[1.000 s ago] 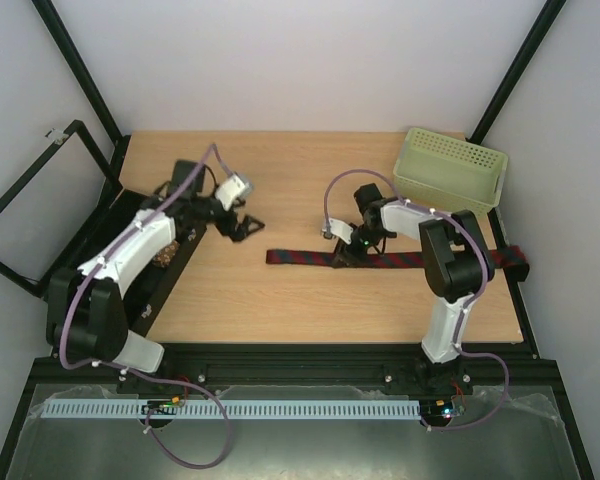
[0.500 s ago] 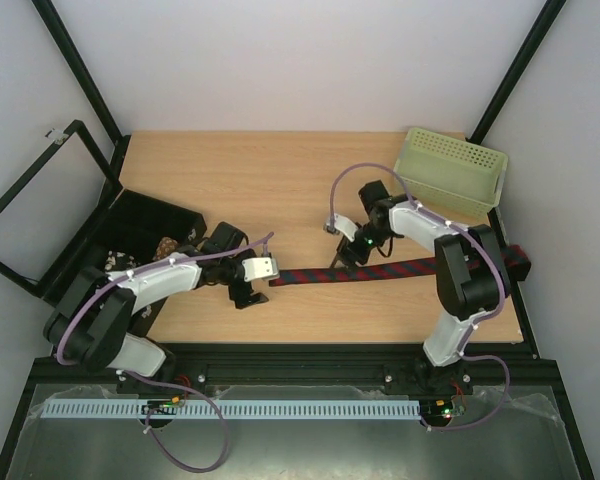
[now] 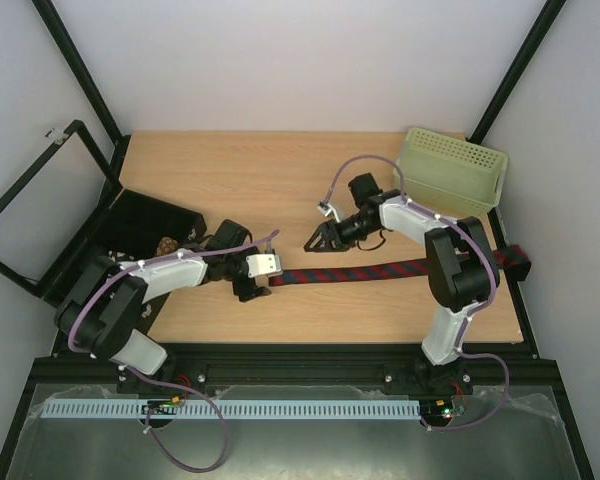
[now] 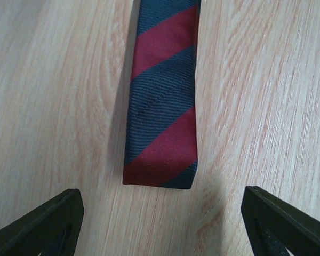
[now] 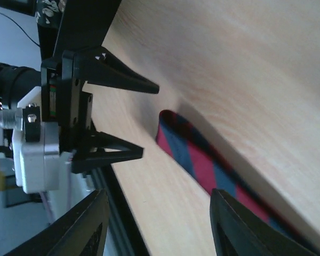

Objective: Roll the ties
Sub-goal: Pick up the tie from the center of the board.

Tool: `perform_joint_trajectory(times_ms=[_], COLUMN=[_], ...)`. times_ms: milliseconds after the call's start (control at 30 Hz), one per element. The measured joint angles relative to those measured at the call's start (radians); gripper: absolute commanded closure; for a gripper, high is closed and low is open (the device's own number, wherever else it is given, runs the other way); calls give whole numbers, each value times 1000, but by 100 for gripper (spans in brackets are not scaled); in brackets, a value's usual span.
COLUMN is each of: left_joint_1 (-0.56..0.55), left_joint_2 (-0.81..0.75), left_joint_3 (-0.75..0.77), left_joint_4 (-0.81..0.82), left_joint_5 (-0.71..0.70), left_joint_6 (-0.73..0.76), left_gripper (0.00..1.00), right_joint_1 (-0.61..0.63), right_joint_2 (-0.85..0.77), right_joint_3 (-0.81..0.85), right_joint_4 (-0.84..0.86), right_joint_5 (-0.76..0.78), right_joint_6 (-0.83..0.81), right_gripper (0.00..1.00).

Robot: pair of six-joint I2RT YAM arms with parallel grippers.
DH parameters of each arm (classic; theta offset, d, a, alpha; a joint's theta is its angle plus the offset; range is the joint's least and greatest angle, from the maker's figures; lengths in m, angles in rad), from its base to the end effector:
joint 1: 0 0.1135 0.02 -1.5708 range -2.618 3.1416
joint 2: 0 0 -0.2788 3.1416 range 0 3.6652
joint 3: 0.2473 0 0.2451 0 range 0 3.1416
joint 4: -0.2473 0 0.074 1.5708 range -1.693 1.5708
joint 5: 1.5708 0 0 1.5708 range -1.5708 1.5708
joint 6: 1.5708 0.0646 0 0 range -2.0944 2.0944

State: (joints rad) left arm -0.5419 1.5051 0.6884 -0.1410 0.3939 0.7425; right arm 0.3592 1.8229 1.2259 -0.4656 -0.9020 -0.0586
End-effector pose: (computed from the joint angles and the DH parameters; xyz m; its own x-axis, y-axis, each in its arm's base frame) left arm 0.2314 -0.1683 0.1502 -0.0663 0.7687 -0.6362 0.9641 0.2137 0.1578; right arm 0.3335 0.1794 0.1999 -0.7828 -0.3327 -0.5259 -0.6223 0.4275 0.6557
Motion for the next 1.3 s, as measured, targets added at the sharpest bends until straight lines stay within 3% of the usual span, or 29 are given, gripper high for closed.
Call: perform_joint_trajectory(times_ms=[200,467,733,1000,1300], left_joint_1=[0,-3,-8,-25,-27], left_joint_2=[47,63,115,161,142], left_joint_3=[1,0,29,87,126], left_joint_4=[-1,21,18,-9,-66], left_joint_5=[8,12,19,19,38], left_joint_6=[21,14,6,1,-17], left_gripper=[19,21,28,53,65], right_joint_1=[79,111,133,135,135], right_joint_2=[52,184,239,287,287], right_joint_3=[-40,-11,15,23,22], right_joint_4=[64,87,87,82,82], right_joint_5=[-42,-35,25,39,42], right_joint_6=[149,216,227,181,153], right_gripper=[72,97,99,99,99])
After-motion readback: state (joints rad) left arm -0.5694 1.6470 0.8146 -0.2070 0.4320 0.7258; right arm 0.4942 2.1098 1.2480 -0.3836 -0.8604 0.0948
